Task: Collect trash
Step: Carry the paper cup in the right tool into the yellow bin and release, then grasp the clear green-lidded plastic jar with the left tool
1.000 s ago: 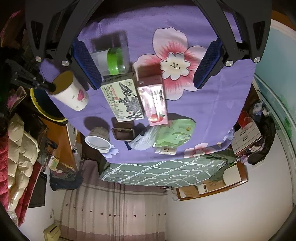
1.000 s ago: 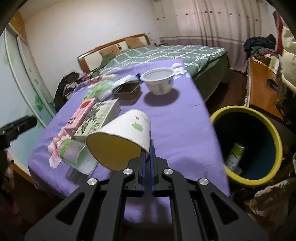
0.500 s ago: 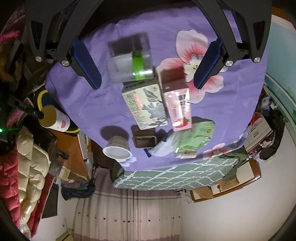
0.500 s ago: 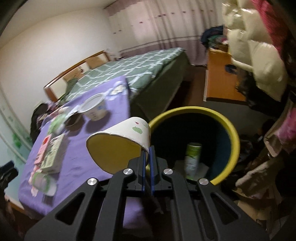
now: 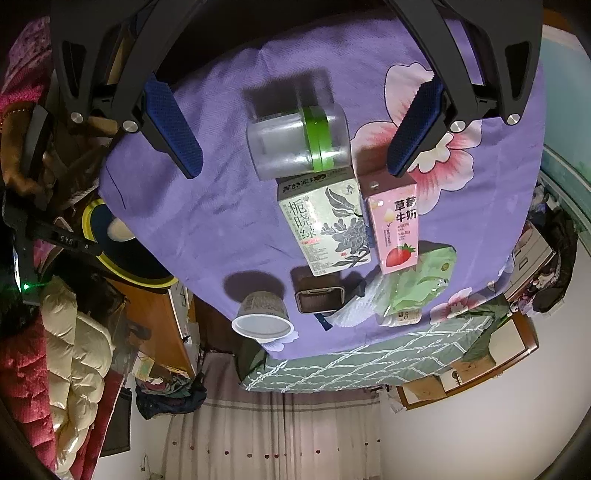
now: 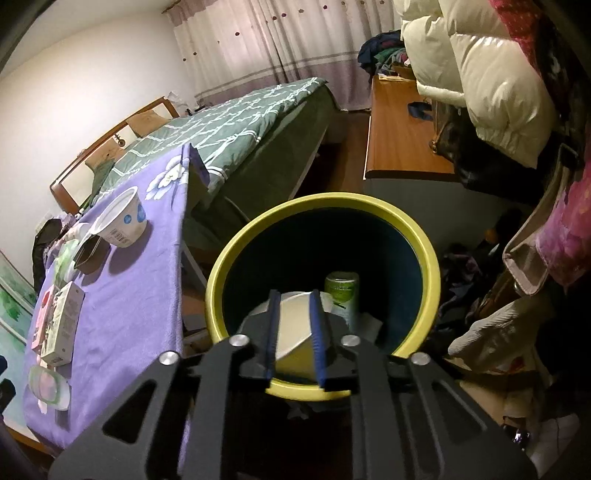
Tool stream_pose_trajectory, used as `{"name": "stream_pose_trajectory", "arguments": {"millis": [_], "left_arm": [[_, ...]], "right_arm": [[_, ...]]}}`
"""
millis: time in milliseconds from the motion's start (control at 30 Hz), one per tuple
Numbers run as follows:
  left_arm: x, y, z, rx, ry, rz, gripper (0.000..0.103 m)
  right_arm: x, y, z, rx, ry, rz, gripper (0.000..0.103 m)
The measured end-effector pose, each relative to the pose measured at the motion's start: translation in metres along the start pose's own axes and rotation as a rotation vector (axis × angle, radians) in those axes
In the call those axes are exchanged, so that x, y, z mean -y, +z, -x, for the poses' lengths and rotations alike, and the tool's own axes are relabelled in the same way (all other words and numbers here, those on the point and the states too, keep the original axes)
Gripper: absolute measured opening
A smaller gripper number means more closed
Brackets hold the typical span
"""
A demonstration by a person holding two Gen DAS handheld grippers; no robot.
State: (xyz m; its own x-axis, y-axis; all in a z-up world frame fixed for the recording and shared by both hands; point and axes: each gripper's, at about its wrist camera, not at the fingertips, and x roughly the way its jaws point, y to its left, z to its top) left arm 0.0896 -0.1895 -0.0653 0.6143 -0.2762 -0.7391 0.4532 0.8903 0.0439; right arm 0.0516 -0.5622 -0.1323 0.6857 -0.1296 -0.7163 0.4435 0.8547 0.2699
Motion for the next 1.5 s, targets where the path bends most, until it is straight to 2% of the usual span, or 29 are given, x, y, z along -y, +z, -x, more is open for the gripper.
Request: {"name": "stream_pose_trajectory", "arguments": {"millis": [233, 867, 1067, 1100, 1167, 1233, 1500], "left_arm": [[0.001, -0.004, -0.007, -0.028, -0.002, 0.006, 0.098], [-0.006, -0.020, -0.054, -0.136, 0.051, 0.041, 0.098], [-0.007, -0.022, -0.063, -0.140, 0.046, 0.051, 0.098], [-0.007, -0.022, -0.063, -0.138, 0.045, 0.049, 0.096], [-0.007, -0.022, -0.063, -0.134, 0.045, 0.047, 0.083], [-0.007, -0.022, -0.064, -0.139, 0.029, 0.049, 0.073], [0.008, -0.017, -0.060, -0.126, 0.004, 0.010, 0.073]], "right_arm": [[-0.003, -0.001, 0.006, 0.011, 0.017, 0.002, 0.024], [-0.016, -0.005, 0.002, -0.010, 0.056, 0.024, 0.026], [-0.015, -0.006, 0.000, -0.017, 0.059, 0.024, 0.026], [-0.015, -0.007, 0.000, -0.018, 0.060, 0.025, 0.026], [-0.015, -0.007, 0.000, -0.017, 0.061, 0.024, 0.026], [-0.015, -0.008, 0.000, -0.016, 0.060, 0.022, 0.026], [-0.011, -0.010, 0.009, 0.001, 0.051, 0.020, 0.026]]}}
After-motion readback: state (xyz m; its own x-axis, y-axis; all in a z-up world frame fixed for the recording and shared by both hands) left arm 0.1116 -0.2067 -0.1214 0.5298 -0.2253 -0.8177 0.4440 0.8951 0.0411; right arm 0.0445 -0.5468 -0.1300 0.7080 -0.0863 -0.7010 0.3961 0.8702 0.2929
